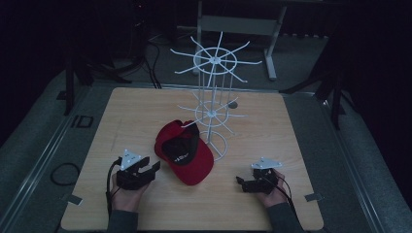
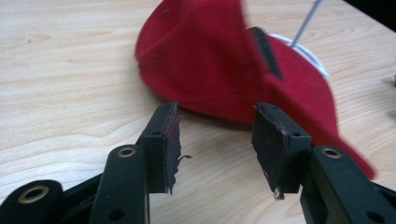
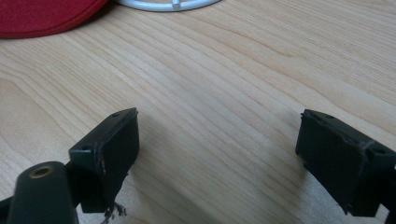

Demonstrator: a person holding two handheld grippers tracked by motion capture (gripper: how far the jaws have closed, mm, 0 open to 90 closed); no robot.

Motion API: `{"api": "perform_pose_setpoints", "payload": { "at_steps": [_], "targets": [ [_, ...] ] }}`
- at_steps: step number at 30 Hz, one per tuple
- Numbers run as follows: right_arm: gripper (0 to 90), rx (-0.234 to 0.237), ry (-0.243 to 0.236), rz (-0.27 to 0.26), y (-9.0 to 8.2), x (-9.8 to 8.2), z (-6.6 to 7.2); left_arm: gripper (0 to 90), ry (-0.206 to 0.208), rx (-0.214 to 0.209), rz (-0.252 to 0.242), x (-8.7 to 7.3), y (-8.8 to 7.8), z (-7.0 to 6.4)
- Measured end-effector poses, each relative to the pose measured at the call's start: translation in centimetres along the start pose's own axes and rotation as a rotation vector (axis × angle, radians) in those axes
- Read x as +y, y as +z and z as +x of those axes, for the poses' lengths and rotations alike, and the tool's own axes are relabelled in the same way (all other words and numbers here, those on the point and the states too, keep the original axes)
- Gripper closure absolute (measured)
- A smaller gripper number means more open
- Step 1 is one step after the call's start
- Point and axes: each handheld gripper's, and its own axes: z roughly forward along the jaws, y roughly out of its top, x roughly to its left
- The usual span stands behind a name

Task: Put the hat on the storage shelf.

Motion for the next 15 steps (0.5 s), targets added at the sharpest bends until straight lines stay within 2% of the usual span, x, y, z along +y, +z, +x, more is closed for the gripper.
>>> {"api": "perform_pose_setpoints", "payload": {
  "at_steps": [4,9,11,13,15],
  "targets": [
    [13.3,0.000,0.000,0.000,0.0,0.0,0.0,49.5,0.001,-0.031,-0.012,0.4,-0.3,-0.9],
    [13.3,0.000,0.000,0.000,0.0,0.0,0.0,47.9,0.033,-0.070,0.005,0.8,0.0,-2.6],
    [13.3,0.000,-0.001,0.000,0.0,0.0,0.0,44.5,0.036,-0.059,0.020,0.8,0.3,-3.2],
    [13.3,0.000,0.000,0.000,0.0,0.0,0.0,35.8,0.035,-0.046,0.048,0.7,0.9,-3.8],
    [13.3,0.000,0.000,0.000,0.0,0.0,0.0,31.7,0.024,-0.051,0.071,0.4,1.5,-4.0]
  ]
}}
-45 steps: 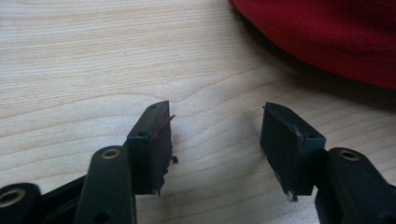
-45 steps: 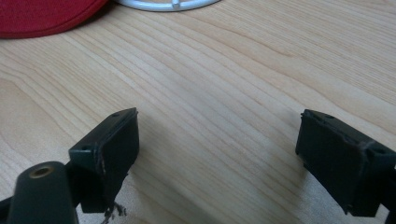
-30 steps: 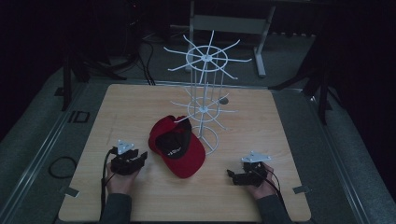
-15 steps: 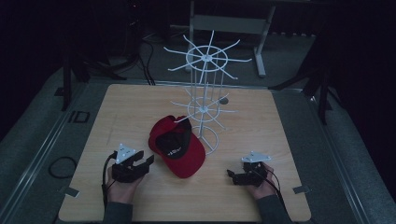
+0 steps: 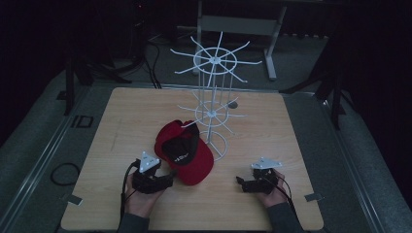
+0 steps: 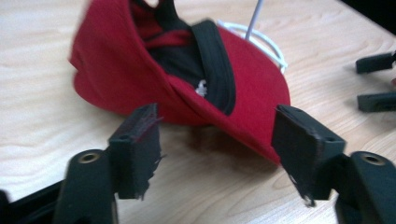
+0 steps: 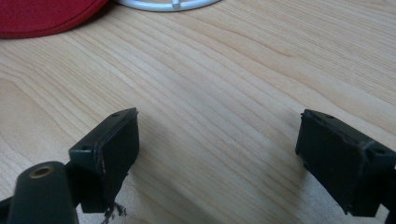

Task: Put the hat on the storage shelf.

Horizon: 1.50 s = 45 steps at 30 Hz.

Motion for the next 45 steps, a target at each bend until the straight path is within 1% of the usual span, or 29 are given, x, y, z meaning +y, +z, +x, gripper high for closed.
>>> {"api": "perform_pose_setpoints", "payload": {
  "at_steps": [2,3,4,6,8,9,10,11,14,16,17,18,19,22,25,27,29,31,34,35,37,42,45],
  "targets": [
    [13.3,0.000,0.000,0.000,0.0,0.0,0.0,30.5,-0.017,-0.022,0.022,-0.3,0.6,0.0],
    [13.3,0.000,0.000,0.000,0.0,0.0,0.0,30.5,-0.029,-0.038,0.029,-0.3,0.8,0.0],
    [13.3,0.000,0.000,0.000,0.0,0.0,0.0,30.5,-0.045,-0.065,0.046,-0.4,1.2,0.0],
    [13.3,0.000,0.000,0.000,0.0,0.0,0.0,30.6,-0.052,-0.086,0.080,-0.4,2.0,0.0],
    [13.2,0.000,0.000,0.000,0.0,0.0,0.0,32.5,-0.062,-0.105,0.092,-0.4,2.5,-0.1],
    [13.3,0.000,0.000,0.000,0.0,0.0,0.0,33.3,-0.063,-0.108,0.096,-0.3,2.7,-0.1],
    [13.3,0.000,0.000,0.000,0.0,0.0,0.0,33.9,-0.067,-0.120,0.105,-0.3,3.0,-0.3],
    [13.3,0.000,0.000,0.000,0.0,0.0,0.0,35.0,-0.062,-0.124,0.116,-0.3,3.2,-0.4],
    [13.3,0.000,0.000,0.000,0.0,0.0,0.0,37.0,-0.078,-0.142,0.139,-0.6,4.1,-0.8],
    [13.3,0.000,0.000,0.000,0.0,0.0,0.0,38.0,-0.074,-0.148,0.159,-0.8,4.7,-0.9],
    [13.3,0.000,0.000,0.000,0.0,0.0,0.0,39.8,-0.079,-0.162,0.171,-0.9,5.0,-0.9],
    [13.3,0.000,-0.001,0.000,0.0,0.0,0.0,41.6,-0.079,-0.162,0.171,-0.9,5.0,-0.9],
    [13.3,0.000,0.000,0.000,0.0,0.0,0.0,43.5,-0.077,-0.176,0.202,-1.1,5.7,-0.8],
    [13.3,0.000,-0.001,0.000,0.0,0.0,0.0,46.2,-0.079,-0.183,0.214,-1.2,6.2,-0.9],
    [13.3,0.000,-0.001,0.000,0.0,0.0,0.0,47.1,-0.081,-0.198,0.213,-1.2,6.3,-0.7],
    [13.3,0.000,-0.001,0.000,0.0,0.0,0.0,47.2,-0.091,-0.199,0.209,-1.2,6.4,-0.7],
    [13.3,0.000,-0.001,0.000,0.0,0.0,0.0,46.6,-0.085,-0.195,0.206,-1.2,6.5,-0.9],
    [13.2,0.000,0.000,0.000,0.0,0.0,0.0,44.4,-0.078,-0.194,0.214,-1.3,6.7,-1.2],
    [13.3,0.001,0.000,0.000,0.0,0.0,0.0,44.2,-0.065,-0.196,0.210,-1.3,6.9,-1.6],
    [13.2,0.001,0.000,0.000,0.0,0.0,0.0,45.1,-0.062,-0.195,0.211,-1.3,6.9,-1.7],
    [13.3,0.001,0.000,0.000,0.0,0.0,0.0,49.3,-0.075,-0.214,0.217,-1.3,6.9,-1.5],
    [13.3,0.001,0.000,0.000,0.0,0.0,0.0,56.6,-0.077,-0.219,0.227,-1.2,6.6,-1.1],
    [13.3,0.001,0.000,0.000,0.0,0.0,0.0,62.0,-0.071,-0.211,0.222,-1.1,6.4,-1.2]
  ]
}}
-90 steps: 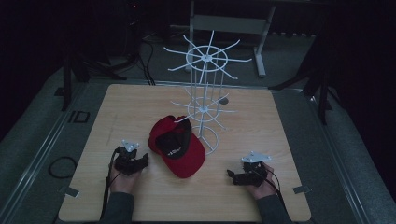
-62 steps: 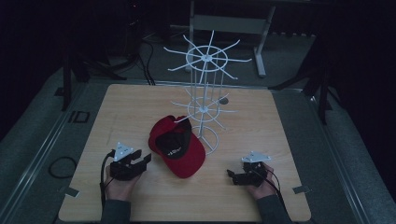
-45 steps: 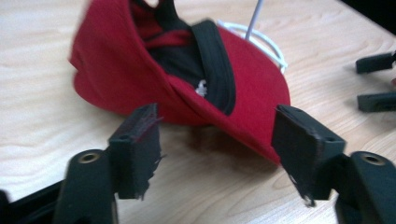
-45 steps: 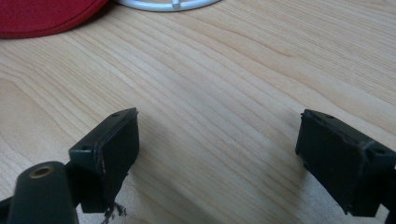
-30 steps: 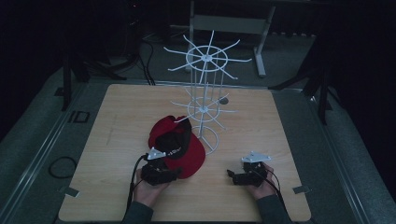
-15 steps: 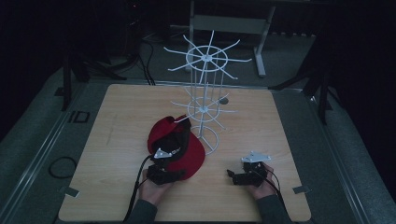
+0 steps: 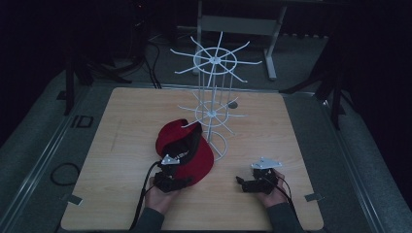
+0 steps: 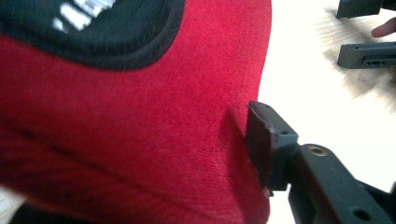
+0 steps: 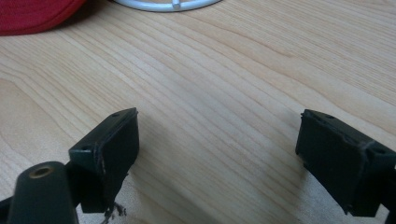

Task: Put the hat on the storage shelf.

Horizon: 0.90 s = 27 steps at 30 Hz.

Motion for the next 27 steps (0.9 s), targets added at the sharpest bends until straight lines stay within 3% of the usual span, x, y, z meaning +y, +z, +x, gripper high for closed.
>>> {"api": "perform_pose_setpoints", "payload": {
  "at_steps": [4,10,11,19,23,24,27],
  "targets": [
    [13.3,0.000,0.000,0.000,0.0,0.0,0.0,67.9,0.010,0.026,-0.013,0.0,-0.3,0.0],
    [13.3,0.000,0.000,0.000,0.0,0.0,0.0,70.6,-0.032,0.019,-0.041,-0.1,-0.8,0.9],
    [13.2,0.000,0.000,0.001,0.0,0.0,0.0,70.6,-0.051,0.031,-0.050,-0.1,-1.1,1.2],
    [13.3,0.000,0.000,0.000,0.0,0.0,0.0,71.8,-0.087,0.106,-0.081,-0.3,-2.7,3.3],
    [13.3,0.000,0.000,0.000,0.0,0.0,0.0,72.0,-0.065,0.149,-0.090,-0.3,-3.2,3.8],
    [13.3,0.000,0.000,0.000,0.0,0.0,0.0,72.0,-0.044,0.187,-0.098,-0.3,-3.6,4.2],
    [13.2,0.000,0.000,0.000,0.0,0.0,0.0,72.6,-0.040,0.209,-0.106,-0.3,-3.9,4.7]
  ]
}}
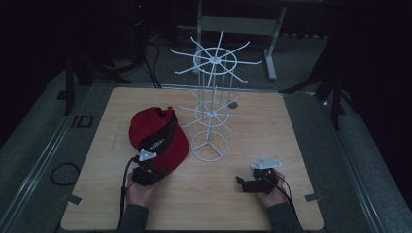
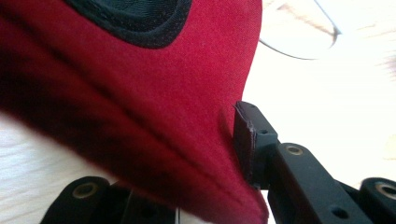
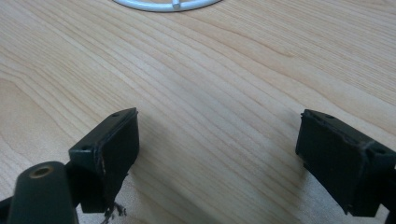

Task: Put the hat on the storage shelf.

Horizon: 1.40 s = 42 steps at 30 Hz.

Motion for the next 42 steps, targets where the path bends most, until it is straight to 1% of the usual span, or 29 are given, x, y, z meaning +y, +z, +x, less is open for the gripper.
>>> {"api": "perform_pose_setpoints", "payload": {
  "at_steps": [2,5,6,8,9,11,13,14,16,17,19,20,21,23,24,26,27,29,35,37,39,42],
  "targets": [
    [13.2,0.000,0.000,0.000,0.0,0.0,0.0,72.5,0.017,0.016,-0.003,0.1,-0.1,0.2],
    [13.2,0.000,0.000,0.000,0.0,0.0,0.0,72.0,0.063,0.062,-0.009,0.2,-0.3,0.1],
    [13.3,-0.001,0.000,0.000,0.0,0.0,0.0,71.8,0.080,0.065,-0.016,0.2,-0.4,0.1],
    [13.3,0.000,0.000,0.000,0.0,0.0,0.0,71.4,0.079,0.064,-0.025,0.3,-0.5,0.1],
    [13.3,-0.001,0.000,0.000,0.0,0.0,0.0,71.4,0.080,0.056,-0.030,0.3,-0.6,0.1],
    [13.3,0.000,0.000,0.000,0.0,0.0,0.0,71.1,0.076,0.054,-0.027,0.3,-0.6,0.2],
    [13.3,0.000,0.000,0.000,0.0,0.0,0.0,71.0,0.062,0.049,-0.020,0.3,-0.5,0.4],
    [13.3,0.000,0.000,0.000,0.0,0.0,0.0,70.9,0.044,0.036,-0.017,0.2,-0.5,0.6],
    [13.2,0.000,0.000,0.000,0.0,0.0,0.0,70.5,0.033,0.034,-0.015,0.2,-0.6,0.7],
    [13.3,0.000,0.000,0.000,0.0,0.0,0.0,70.3,0.029,0.027,-0.014,0.2,-0.6,0.7],
    [13.3,0.000,0.000,0.000,0.0,0.0,0.0,70.0,0.024,-0.007,-0.006,0.3,-0.7,0.9],
    [13.3,-0.001,0.000,0.000,0.0,0.0,0.0,69.9,0.025,-0.017,-0.003,0.4,-0.7,0.9],
    [13.2,0.000,0.000,0.000,0.0,0.0,0.0,69.5,0.028,-0.021,-0.002,0.4,-0.7,0.9],
    [13.2,-0.001,0.000,0.000,0.0,0.0,0.0,70.1,0.020,-0.028,-0.007,0.4,-0.8,0.9],
    [13.2,-0.001,0.000,0.000,0.0,0.0,0.0,71.2,0.004,-0.041,-0.011,0.4,-0.9,1.1],
    [13.3,0.000,0.000,0.000,0.0,0.0,0.0,72.5,-0.004,-0.053,-0.016,0.5,-1.1,1.3],
    [13.3,0.000,0.000,0.000,0.0,0.0,0.0,72.9,-0.004,-0.048,-0.012,0.5,-1.1,1.4],
    [13.2,0.000,0.000,0.000,0.0,0.0,0.0,75.3,-0.019,-0.060,-0.027,0.5,-1.1,1.6],
    [13.3,0.000,0.000,0.000,0.0,0.0,0.0,76.5,-0.005,-0.041,-0.025,0.4,-1.2,1.4],
    [13.3,-0.001,0.000,0.000,0.0,0.0,0.0,76.1,0.008,-0.034,-0.023,0.2,-1.2,1.2],
    [13.3,-0.001,0.000,0.000,0.0,0.0,0.0,75.6,0.014,-0.035,-0.015,0.0,-1.3,1.1],
    [13.2,0.000,0.000,0.000,0.0,0.0,0.0,75.0,0.009,-0.052,-0.002,-0.1,-1.3,1.2]
  ]
}}
